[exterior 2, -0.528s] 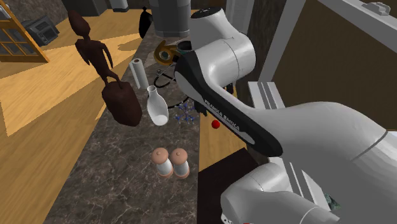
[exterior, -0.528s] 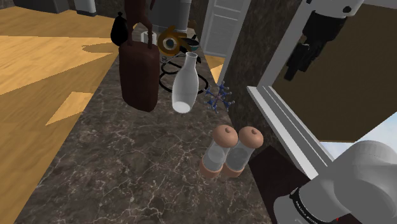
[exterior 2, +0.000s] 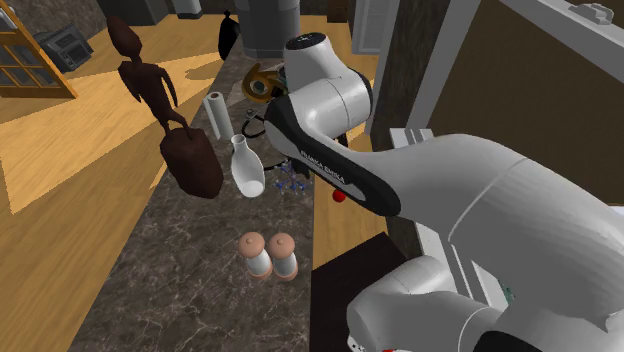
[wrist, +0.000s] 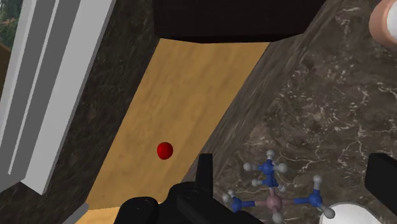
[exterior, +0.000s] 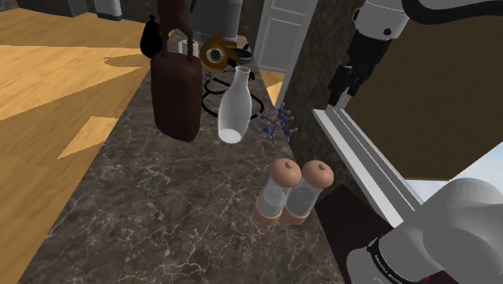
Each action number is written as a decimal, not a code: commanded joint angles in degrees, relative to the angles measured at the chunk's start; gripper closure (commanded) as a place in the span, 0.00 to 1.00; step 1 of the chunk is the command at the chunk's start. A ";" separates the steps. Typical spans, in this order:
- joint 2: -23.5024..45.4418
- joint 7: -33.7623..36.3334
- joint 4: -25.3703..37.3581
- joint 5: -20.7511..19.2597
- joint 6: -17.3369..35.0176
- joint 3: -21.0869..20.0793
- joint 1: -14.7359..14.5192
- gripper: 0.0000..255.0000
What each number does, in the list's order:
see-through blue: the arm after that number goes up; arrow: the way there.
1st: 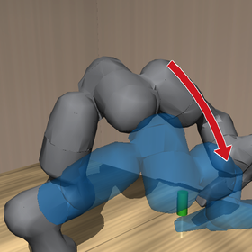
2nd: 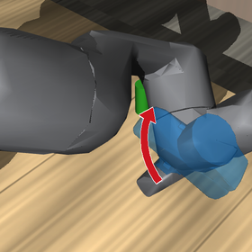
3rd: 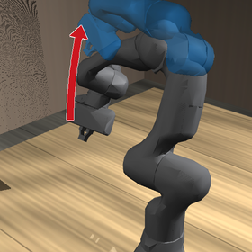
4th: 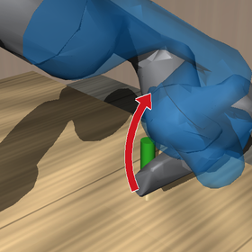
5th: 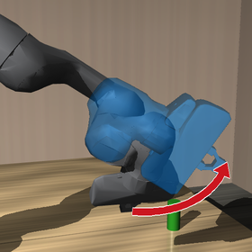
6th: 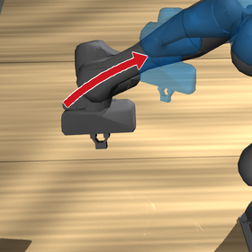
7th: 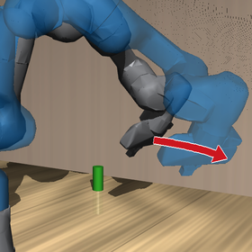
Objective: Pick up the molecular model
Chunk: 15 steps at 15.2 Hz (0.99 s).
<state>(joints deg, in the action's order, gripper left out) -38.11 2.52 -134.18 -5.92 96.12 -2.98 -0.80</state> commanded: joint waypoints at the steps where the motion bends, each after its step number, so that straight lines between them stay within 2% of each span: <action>1: 3.63 0.74 0.17 0.19 4.29 -0.10 0.07 0.00; 10: 20.17 3.64 4.12 0.47 19.96 -0.69 0.39 0.00; 15: 21.98 4.17 2.18 0.25 23.86 -0.74 0.44 0.00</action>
<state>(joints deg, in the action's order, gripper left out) -16.30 6.54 -131.48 -5.65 119.26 -3.67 -0.33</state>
